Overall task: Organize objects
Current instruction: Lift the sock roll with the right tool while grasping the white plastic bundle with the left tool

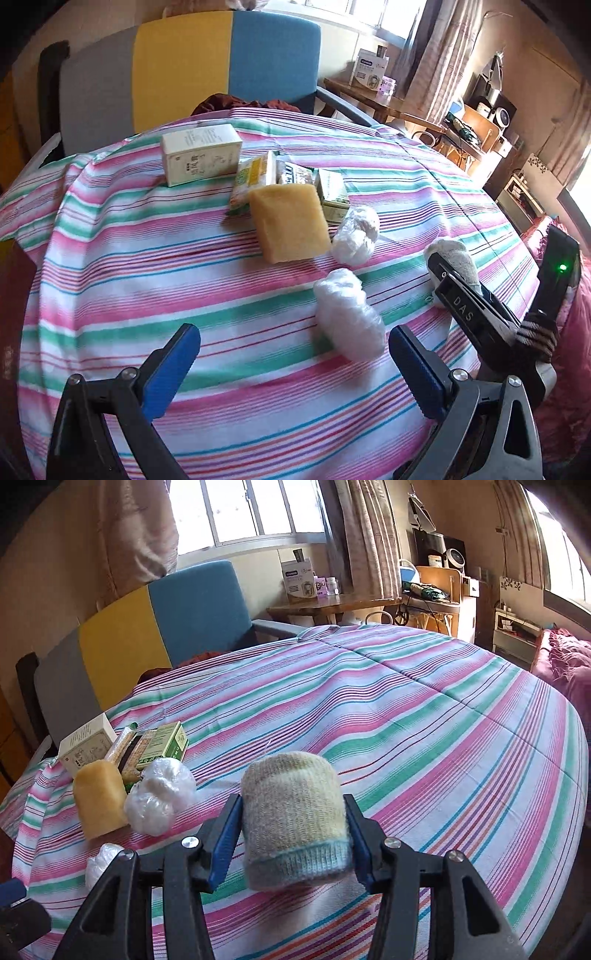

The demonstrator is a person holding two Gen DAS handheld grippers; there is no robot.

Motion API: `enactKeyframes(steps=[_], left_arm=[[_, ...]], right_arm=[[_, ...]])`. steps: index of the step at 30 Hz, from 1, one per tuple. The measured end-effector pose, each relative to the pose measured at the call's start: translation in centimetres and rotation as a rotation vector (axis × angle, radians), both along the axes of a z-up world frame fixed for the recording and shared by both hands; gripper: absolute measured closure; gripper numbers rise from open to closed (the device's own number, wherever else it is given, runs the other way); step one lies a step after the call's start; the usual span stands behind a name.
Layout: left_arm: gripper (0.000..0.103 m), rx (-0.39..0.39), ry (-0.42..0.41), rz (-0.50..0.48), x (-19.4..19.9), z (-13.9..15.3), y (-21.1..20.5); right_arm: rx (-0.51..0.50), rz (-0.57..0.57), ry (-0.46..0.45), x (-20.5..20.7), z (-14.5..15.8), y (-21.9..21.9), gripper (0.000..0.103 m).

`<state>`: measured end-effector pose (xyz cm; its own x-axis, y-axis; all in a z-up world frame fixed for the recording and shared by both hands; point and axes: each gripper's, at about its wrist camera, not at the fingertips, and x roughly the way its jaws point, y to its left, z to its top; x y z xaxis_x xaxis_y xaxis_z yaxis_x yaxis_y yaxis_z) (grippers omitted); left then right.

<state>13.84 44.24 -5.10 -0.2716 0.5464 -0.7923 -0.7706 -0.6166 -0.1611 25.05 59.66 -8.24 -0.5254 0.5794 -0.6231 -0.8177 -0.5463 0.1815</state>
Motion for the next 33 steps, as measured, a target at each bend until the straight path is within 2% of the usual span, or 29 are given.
enactKeyframes(steps=[5,9,13,16,19,21,23,33], left_arm=[[0.004,-0.013,0.048,-0.02,-0.3,-1.2,2.9],[0.009,-0.003,0.008,-0.034,-0.5,-2.4,4.1],[0.017,-0.004,0.011,-0.056,-0.1,-3.3,5.1],[0.032,-0.011,0.006,-0.078,0.0,-4.3,5.4],[0.044,0.002,0.052,-0.094,0.2,-4.6,5.1],[0.057,-0.002,0.082,-0.104,0.2,-4.7,4.9],[0.065,0.002,0.079,-0.095,-0.2,-4.7,4.5],[0.067,0.031,0.068,-0.076,-0.6,-3.8,1.7]], right_arm=[[0.008,-0.021,0.035,0.6,-0.3,0.2,0.05],[0.01,-0.028,0.035,0.6,-0.4,0.2,0.05],[-0.003,-0.025,0.048,0.7,-0.6,0.5,0.05],[-0.01,-0.024,0.053,0.8,-0.7,0.5,0.05],[-0.012,-0.022,0.055,0.9,-0.8,0.5,0.05],[-0.011,-0.023,0.052,0.8,-0.8,0.5,0.05],[-0.007,-0.023,0.049,0.7,-0.8,0.4,0.05],[0.018,-0.03,0.014,0.4,-0.7,0.2,0.05]])
